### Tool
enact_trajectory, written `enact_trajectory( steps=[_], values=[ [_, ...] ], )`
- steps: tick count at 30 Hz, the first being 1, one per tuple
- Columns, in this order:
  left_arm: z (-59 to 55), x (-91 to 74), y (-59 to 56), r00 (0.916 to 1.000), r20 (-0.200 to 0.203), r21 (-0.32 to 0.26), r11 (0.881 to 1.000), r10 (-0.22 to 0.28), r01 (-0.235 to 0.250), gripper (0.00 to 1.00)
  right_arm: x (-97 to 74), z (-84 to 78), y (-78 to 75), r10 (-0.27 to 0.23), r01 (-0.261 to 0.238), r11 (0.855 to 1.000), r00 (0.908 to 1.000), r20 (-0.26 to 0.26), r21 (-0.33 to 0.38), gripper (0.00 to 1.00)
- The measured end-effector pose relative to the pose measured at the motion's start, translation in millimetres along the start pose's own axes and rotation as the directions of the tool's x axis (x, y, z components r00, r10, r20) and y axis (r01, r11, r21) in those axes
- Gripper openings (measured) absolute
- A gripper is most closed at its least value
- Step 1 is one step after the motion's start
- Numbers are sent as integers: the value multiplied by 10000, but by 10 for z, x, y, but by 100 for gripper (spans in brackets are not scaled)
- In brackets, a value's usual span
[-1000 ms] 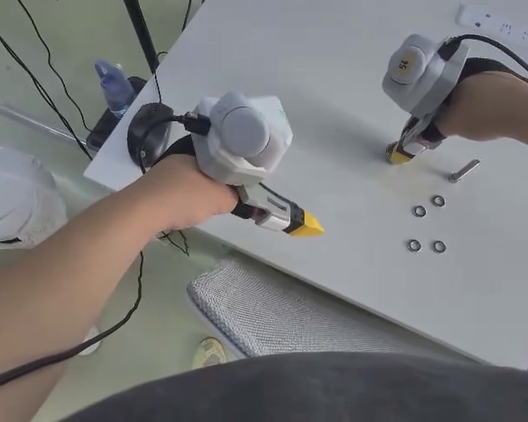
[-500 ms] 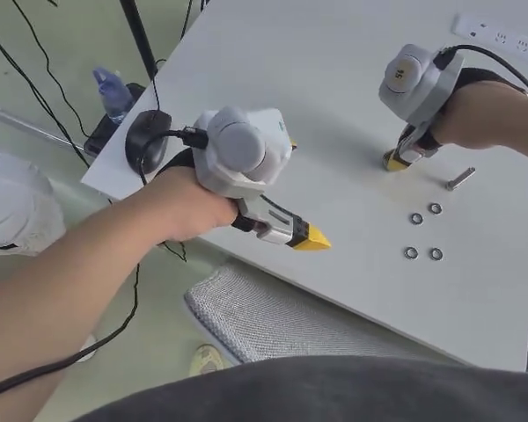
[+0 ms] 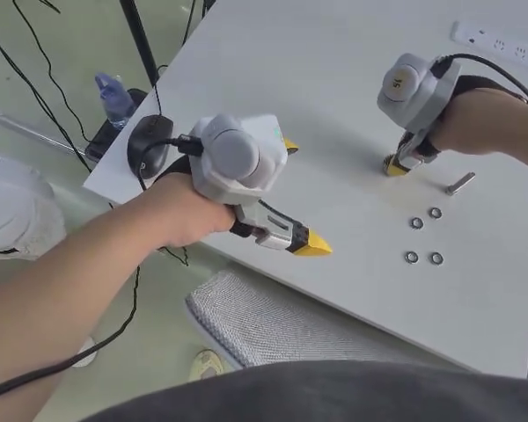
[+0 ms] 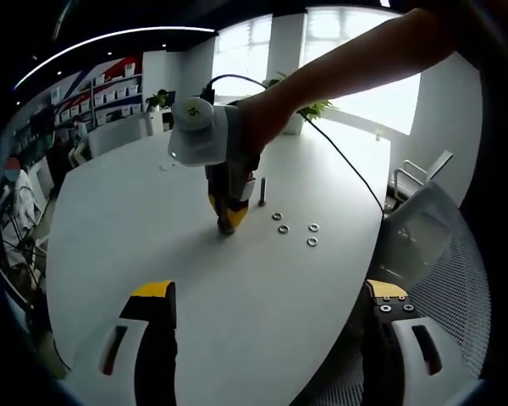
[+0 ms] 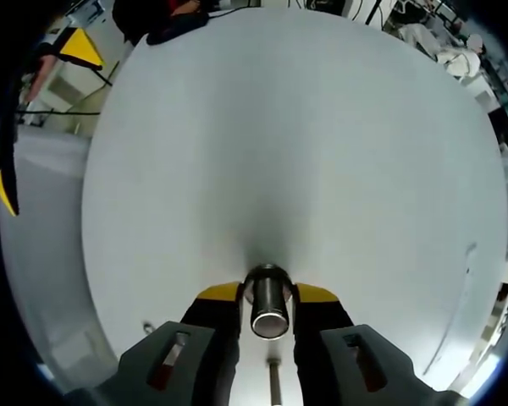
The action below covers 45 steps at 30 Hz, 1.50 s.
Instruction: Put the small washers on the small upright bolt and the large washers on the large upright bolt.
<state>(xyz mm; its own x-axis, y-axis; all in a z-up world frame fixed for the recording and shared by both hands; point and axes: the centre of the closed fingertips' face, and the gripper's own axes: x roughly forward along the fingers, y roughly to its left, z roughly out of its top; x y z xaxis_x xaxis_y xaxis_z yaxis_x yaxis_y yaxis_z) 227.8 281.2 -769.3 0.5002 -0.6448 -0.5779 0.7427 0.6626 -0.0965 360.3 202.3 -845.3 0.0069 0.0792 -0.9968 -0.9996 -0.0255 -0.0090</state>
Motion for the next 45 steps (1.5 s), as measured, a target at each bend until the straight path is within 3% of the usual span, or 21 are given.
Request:
enact_trajectory(
  steps=[11, 17, 27, 29, 45],
  values=[
    [-29, 6, -6, 9998, -191, -39, 10000, 17, -18, 89, -36, -9, 54, 78, -76, 9999, 9998, 194, -97, 25],
    [-22, 1, -31, 9999, -151, -82, 10000, 43, -45, 89, 4, 24, -65, -28, 33, 9999, 9993, 379, -141, 36],
    [-21, -34, -55, 9998, -186, -32, 9999, 114, -114, 89, -25, 46, -82, 7, 2, 9998, 9988, 499, -187, 37],
    [-21, -37, -54, 9998, -176, -67, 9999, 114, -115, 89, -50, 25, -88, 17, -10, 9999, 9990, 455, -156, 37],
    [24, -27, -42, 9997, -105, -243, 9995, 205, -208, 90, -362, 19, -165, -29, -27, 9993, 9888, 1495, 376, 36]
  ],
)
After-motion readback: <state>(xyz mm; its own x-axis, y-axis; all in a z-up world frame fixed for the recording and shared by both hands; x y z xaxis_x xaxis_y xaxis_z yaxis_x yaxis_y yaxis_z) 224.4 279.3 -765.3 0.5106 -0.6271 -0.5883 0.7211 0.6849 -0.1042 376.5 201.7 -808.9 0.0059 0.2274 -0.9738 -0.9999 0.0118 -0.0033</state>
